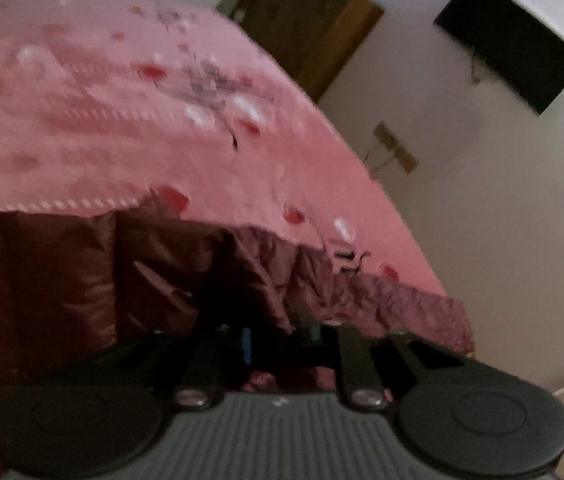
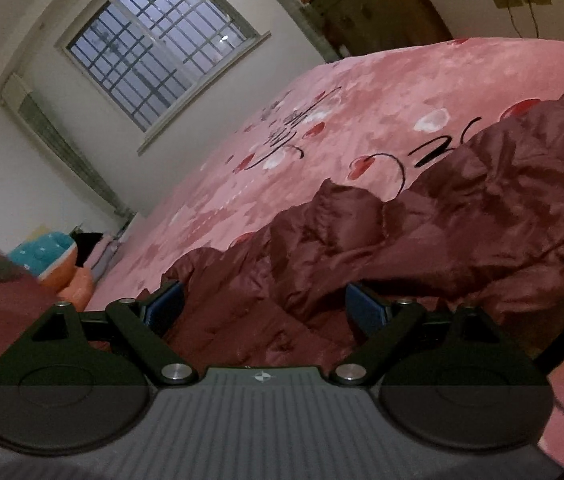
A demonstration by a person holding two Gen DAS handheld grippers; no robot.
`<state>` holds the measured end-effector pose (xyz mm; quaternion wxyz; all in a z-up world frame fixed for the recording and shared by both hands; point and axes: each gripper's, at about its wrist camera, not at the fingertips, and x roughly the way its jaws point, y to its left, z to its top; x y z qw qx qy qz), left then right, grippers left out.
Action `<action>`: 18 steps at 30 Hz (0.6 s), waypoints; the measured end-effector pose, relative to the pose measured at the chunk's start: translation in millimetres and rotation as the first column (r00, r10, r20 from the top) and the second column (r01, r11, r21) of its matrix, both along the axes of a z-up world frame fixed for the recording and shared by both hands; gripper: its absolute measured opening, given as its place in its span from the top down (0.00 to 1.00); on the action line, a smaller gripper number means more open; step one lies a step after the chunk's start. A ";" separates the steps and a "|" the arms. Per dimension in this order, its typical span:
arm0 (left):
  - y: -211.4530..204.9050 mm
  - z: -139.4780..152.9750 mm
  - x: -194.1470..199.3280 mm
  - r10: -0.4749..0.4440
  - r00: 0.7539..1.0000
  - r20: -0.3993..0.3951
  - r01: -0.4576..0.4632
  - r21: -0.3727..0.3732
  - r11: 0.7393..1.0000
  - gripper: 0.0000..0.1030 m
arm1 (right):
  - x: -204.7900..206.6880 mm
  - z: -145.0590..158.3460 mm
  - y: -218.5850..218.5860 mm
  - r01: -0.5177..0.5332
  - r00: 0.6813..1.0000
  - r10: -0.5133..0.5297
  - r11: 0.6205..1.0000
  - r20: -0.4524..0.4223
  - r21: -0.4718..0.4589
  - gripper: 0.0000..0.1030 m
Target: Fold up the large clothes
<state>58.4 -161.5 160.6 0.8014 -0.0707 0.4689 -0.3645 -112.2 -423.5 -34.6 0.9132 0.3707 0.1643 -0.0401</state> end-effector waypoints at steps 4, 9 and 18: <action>-28.5 -34.8 19.3 0.021 1.000 -0.021 -0.020 0.062 0.998 0.46 | -2.1 -1.7 -2.8 -0.009 1.000 0.009 1.000 -0.005 0.021 0.00; -18.9 -29.4 13.1 0.044 0.999 0.014 -0.045 0.077 0.996 0.21 | 3.6 -0.4 2.5 -0.029 0.999 0.029 0.999 -0.012 0.013 0.00; 26.8 14.4 -12.0 0.056 0.984 0.170 -0.068 0.060 0.996 0.10 | 7.2 4.9 12.3 -0.120 0.992 0.120 0.993 0.041 -0.001 0.00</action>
